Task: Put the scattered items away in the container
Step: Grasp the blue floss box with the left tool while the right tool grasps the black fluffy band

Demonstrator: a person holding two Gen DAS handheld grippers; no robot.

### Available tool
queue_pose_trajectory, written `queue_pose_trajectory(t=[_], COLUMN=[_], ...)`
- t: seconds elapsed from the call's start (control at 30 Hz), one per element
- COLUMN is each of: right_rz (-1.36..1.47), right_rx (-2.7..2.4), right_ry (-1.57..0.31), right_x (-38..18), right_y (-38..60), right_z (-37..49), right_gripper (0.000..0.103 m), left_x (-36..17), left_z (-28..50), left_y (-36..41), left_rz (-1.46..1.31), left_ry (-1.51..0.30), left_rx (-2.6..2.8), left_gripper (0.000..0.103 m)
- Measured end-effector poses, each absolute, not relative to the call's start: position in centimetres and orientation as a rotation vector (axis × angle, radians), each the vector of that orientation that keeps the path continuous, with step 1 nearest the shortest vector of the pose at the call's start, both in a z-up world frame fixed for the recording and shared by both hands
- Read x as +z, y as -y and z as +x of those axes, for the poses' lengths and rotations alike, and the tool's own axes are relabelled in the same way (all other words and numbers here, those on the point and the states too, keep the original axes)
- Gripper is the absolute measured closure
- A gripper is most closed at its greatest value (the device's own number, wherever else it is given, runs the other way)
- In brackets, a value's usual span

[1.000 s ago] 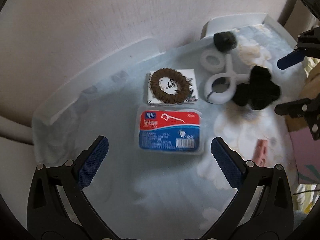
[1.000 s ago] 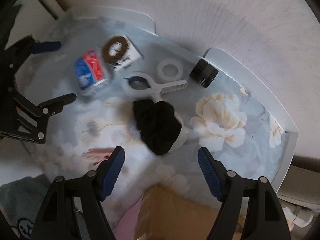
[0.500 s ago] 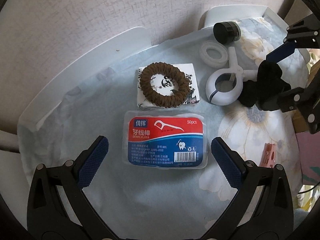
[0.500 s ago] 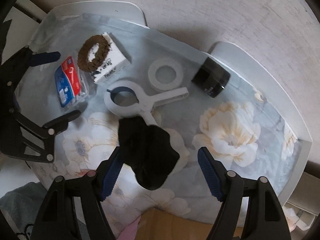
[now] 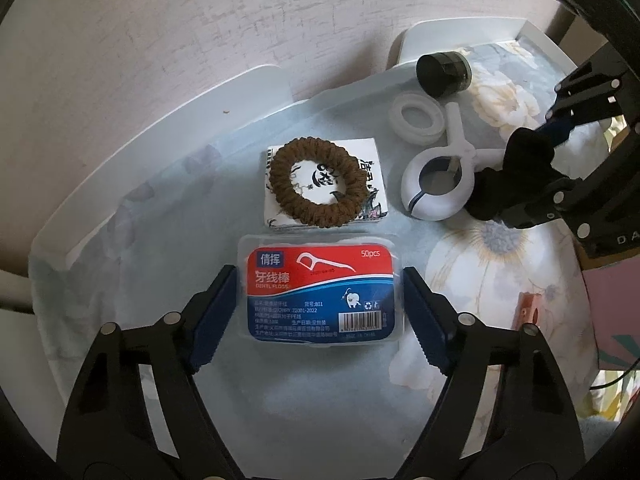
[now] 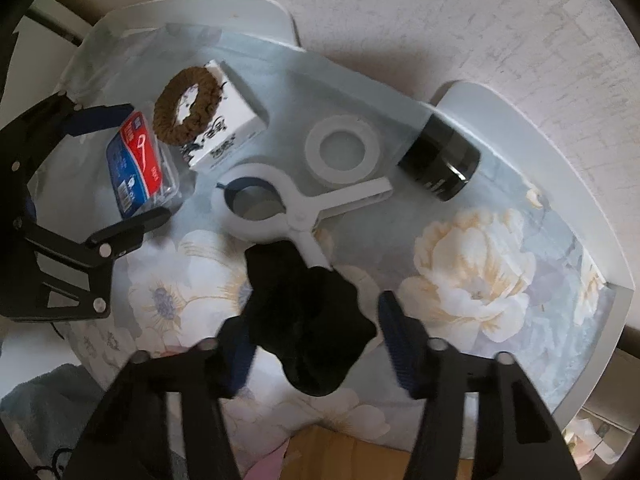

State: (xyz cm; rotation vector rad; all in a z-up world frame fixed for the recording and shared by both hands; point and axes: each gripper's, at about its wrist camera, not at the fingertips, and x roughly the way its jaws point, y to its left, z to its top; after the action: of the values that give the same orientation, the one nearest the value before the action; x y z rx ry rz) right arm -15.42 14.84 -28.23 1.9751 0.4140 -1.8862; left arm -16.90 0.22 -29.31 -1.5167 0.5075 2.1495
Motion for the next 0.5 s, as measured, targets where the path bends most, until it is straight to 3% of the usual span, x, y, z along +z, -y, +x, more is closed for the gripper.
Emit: queue_pose_trajectory(t=[0.07,0.5], right_rz=[1.975,1.954], right_rx=[-1.874,-1.908], right_ry=[-0.418,-0.346], right_x=[-28.4,-27.2], right_y=[-14.8,-16.5], right_z=[-15.2,-14.4], right_gripper=[0.068,0.080], left_x=[-29.4,-28.7], left_z=[-16.9,-17.9], left_y=[-0.1,1.5], left_rz=[-1.516,-1.522], left_ry=[-0.498,-0.431], left_rx=[2.151,2.183], left_gripper=[0.024,0.025])
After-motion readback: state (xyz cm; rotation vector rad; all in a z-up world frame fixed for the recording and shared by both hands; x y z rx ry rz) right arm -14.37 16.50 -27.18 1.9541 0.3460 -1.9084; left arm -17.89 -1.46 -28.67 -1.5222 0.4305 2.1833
